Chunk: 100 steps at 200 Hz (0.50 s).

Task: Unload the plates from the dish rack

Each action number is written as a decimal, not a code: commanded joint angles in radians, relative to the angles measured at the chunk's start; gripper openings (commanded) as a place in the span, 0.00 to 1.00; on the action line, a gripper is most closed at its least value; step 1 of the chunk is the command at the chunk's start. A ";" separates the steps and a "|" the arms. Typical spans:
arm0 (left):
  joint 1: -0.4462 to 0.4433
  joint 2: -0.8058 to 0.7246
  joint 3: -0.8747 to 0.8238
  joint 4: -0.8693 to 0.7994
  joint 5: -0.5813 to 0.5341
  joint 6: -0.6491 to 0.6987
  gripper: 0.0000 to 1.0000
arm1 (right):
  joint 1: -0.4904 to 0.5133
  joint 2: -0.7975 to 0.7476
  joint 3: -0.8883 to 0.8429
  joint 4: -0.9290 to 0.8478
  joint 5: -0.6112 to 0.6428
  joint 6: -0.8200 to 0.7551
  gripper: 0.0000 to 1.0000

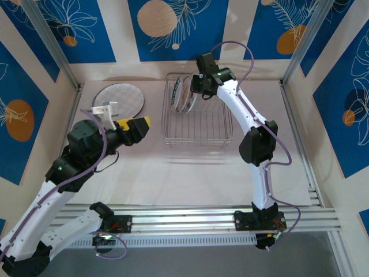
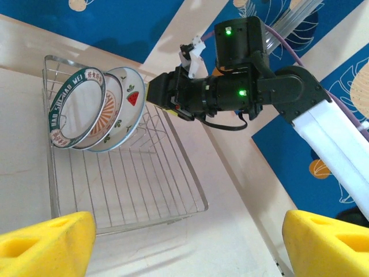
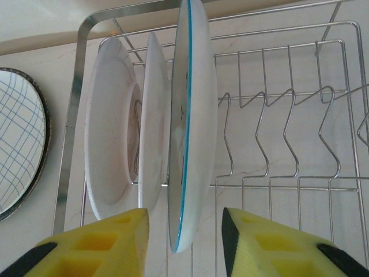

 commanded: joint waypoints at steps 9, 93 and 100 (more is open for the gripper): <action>-0.010 -0.045 0.003 -0.060 0.012 0.041 0.85 | 0.009 0.045 0.065 -0.029 0.012 0.011 0.38; -0.010 -0.104 0.046 -0.186 0.014 0.060 0.85 | 0.020 0.136 0.128 -0.037 0.071 -0.002 0.30; -0.010 -0.107 0.049 -0.192 0.013 0.060 0.86 | 0.022 0.144 0.134 -0.036 0.075 -0.003 0.30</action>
